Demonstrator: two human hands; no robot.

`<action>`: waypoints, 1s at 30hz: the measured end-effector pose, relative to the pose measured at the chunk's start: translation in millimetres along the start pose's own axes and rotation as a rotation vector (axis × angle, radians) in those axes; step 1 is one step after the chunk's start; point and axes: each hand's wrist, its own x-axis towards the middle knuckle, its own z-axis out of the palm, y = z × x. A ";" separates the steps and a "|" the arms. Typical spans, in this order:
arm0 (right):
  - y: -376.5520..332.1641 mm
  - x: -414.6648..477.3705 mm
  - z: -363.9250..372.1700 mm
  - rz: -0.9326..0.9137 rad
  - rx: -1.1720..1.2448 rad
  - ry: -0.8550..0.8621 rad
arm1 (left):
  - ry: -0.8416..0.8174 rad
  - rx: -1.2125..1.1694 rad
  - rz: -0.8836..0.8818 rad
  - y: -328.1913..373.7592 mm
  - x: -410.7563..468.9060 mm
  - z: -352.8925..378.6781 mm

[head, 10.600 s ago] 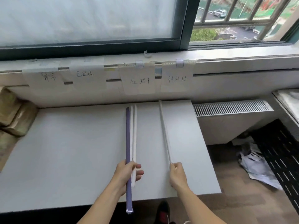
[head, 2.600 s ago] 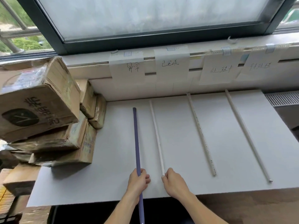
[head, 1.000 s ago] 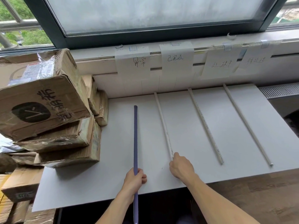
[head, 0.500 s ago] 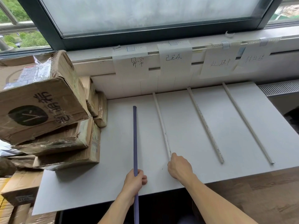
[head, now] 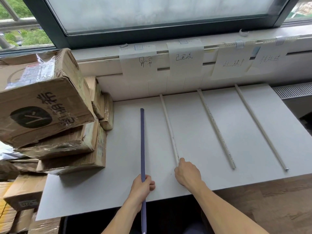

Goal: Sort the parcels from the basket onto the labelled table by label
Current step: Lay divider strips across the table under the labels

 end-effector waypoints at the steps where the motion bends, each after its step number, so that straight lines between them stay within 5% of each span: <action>1: 0.7 -1.0 0.4 0.005 0.001 -0.004 | -0.001 0.002 0.000 -0.4 -0.1 0.1; 14: -4.1 -1.1 -1.7 0.020 0.037 -0.015 | -0.005 -0.003 -0.007 -4.5 2.7 -0.4; 22: -23.9 -29.3 -4.2 -0.018 0.088 0.160 | 0.004 -0.111 -0.043 3.9 4.2 -5.6; 27: -76.0 -60.8 27.9 -0.305 0.237 -0.316 | 0.057 -0.149 -0.060 12.5 12.2 -16.1; 30: -99.8 -72.5 45.6 -0.333 0.321 -0.394 | 0.098 -0.129 -0.040 13.9 17.3 -28.2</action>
